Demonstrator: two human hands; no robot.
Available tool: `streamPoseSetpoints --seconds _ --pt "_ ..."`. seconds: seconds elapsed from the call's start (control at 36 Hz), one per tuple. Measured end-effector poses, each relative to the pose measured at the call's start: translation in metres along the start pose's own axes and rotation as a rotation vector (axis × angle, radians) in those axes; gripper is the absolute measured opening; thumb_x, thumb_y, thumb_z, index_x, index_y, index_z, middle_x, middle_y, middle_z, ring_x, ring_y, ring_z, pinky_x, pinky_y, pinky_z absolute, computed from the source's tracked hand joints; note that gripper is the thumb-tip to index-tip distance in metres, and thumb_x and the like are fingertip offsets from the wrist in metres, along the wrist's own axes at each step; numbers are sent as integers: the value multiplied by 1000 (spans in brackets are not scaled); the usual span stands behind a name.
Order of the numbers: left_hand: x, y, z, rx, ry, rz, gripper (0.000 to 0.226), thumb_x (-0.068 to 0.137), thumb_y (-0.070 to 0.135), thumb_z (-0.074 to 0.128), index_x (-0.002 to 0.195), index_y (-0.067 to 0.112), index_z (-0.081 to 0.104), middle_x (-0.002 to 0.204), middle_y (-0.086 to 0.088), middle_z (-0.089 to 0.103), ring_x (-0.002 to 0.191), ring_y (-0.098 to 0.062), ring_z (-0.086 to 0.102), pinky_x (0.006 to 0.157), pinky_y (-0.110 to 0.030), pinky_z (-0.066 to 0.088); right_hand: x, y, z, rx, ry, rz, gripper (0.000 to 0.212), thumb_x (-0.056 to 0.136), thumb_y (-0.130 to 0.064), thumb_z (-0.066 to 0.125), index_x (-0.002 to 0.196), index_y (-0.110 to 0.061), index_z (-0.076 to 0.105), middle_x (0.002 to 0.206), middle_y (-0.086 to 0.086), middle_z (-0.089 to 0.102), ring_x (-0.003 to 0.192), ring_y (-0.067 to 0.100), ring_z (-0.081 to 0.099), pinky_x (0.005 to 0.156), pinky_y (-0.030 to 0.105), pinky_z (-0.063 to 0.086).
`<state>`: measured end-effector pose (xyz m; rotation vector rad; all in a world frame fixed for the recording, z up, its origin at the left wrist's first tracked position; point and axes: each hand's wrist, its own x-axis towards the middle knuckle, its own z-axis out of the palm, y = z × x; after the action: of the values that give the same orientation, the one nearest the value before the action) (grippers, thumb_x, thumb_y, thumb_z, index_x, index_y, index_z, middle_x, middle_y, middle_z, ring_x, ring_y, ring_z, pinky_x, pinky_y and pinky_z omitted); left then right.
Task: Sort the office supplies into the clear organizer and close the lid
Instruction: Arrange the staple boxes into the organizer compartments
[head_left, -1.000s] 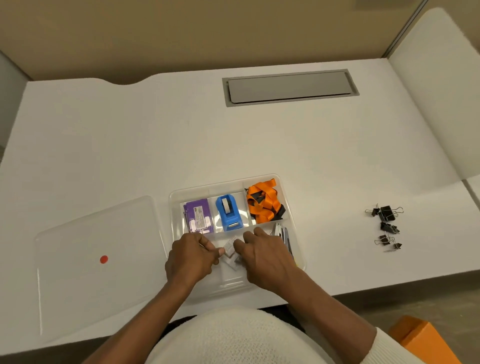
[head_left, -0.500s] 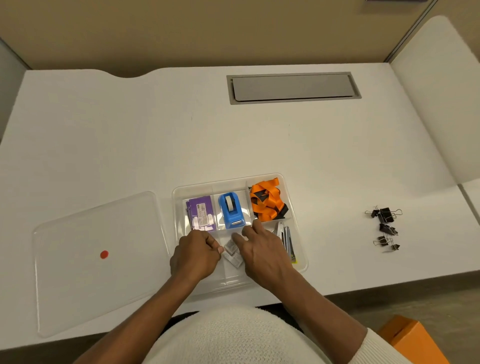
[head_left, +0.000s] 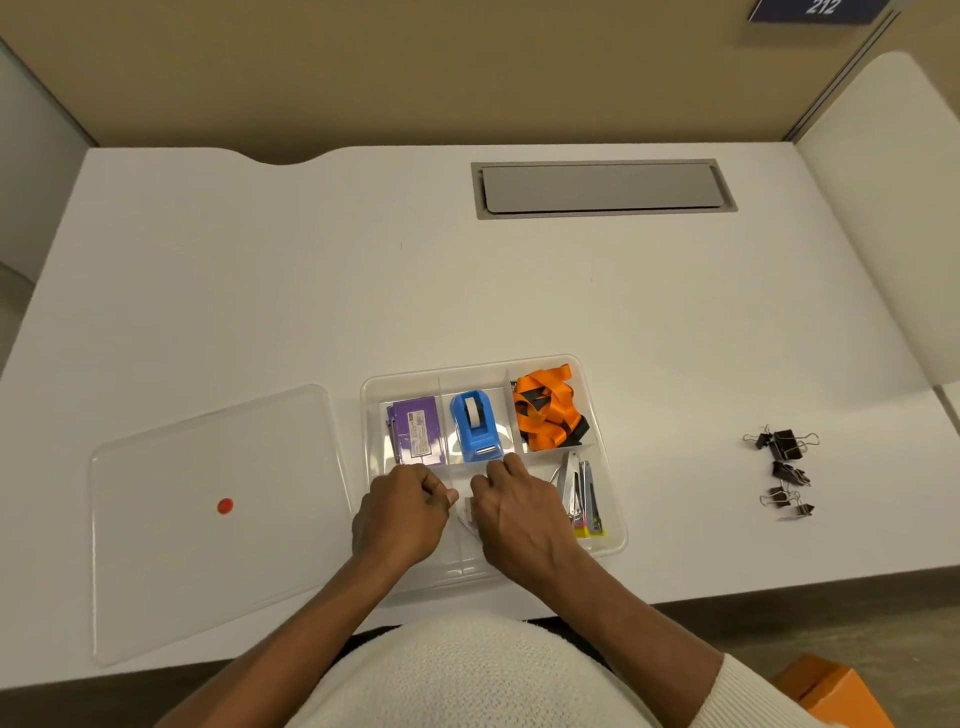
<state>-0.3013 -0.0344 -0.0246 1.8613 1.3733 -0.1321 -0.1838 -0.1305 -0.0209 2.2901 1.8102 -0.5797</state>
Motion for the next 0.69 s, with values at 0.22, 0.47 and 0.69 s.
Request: streamPoseSetpoints --seconds 0.22,0.47,0.69 --pt "3 0 0 13 9 -4 12 91 29 76 81 24 74 82 8 77 75 -12 72 78 -38 63 3 11 -7 149 145 63 52 94 -41 64 137 -15 49 129 9 63 119 26 54 86 41 56" --pt "9 3 -2 60 -13 -26 14 89 35 78 88 21 75 89 3 75 83 -17 71 82 -37 62 6 3 14 84 114 -3 48 95 -44 60 132 -15 53 120 14 69 116 32 58 79 44 57" --pt "12 0 -4 55 -9 -34 13 87 32 80 80 23 73 82 5 74 77 -17 70 79 -43 64 9 6 30 34 142 -167 32 92 -32 71 113 -8 70 106 15 67 103 29 59 76 42 59"
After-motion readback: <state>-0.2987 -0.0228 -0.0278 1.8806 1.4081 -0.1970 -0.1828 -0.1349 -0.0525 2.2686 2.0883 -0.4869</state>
